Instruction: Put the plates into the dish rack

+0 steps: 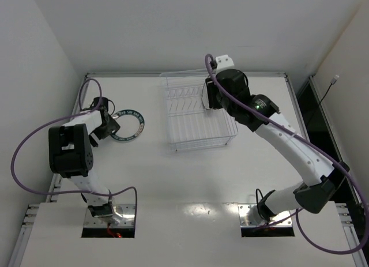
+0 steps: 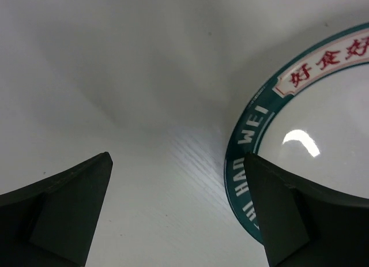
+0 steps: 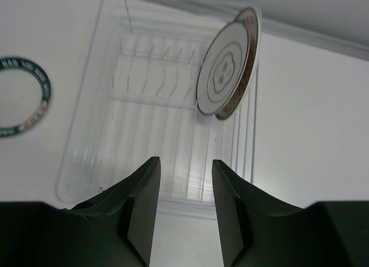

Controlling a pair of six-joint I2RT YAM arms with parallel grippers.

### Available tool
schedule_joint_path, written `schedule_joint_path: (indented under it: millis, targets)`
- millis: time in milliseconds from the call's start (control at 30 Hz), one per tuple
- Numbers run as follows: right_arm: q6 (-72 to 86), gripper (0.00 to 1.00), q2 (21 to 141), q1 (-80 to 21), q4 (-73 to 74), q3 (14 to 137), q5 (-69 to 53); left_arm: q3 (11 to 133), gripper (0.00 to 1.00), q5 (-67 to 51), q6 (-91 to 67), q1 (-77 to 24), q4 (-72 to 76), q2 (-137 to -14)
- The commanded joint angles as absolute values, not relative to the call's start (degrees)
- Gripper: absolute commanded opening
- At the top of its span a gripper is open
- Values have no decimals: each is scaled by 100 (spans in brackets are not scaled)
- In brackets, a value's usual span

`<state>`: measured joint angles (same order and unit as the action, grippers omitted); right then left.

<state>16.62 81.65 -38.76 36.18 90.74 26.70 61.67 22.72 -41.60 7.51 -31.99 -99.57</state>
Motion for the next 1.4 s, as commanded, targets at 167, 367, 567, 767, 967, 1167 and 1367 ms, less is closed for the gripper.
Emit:
schedule_joint_path:
  millis: [167,367,567,767,967,1167,1367]
  targets:
    - [1679,38,7788,-3876,3498,8051,2250,6354,88,1013,-4061,896,-3015,-10361]
    - [1679,38,7629,-3876,3551,7945,2197,6293,66,317,-3850,1081,-2752,-10625]
    - [1626,38,7523,-3876,3551,7945,2197,6293,17,-79,-3674,1081,-2585,-10626]
    - [1626,38,7471,-3876,3604,7945,2197,6232,0,-193,-3569,1081,-2532,-10564]
    - [1679,38,7418,-3876,3656,7840,2092,5969,0,-369,-3568,1081,-2189,-9933]
    - [1679,38,7418,-3823,3656,7840,2092,5573,0,-422,-3621,1081,-1679,-8869]
    - [1679,38,7418,-3823,3709,7840,2092,5371,0,-545,-3674,1081,-1371,-8403]
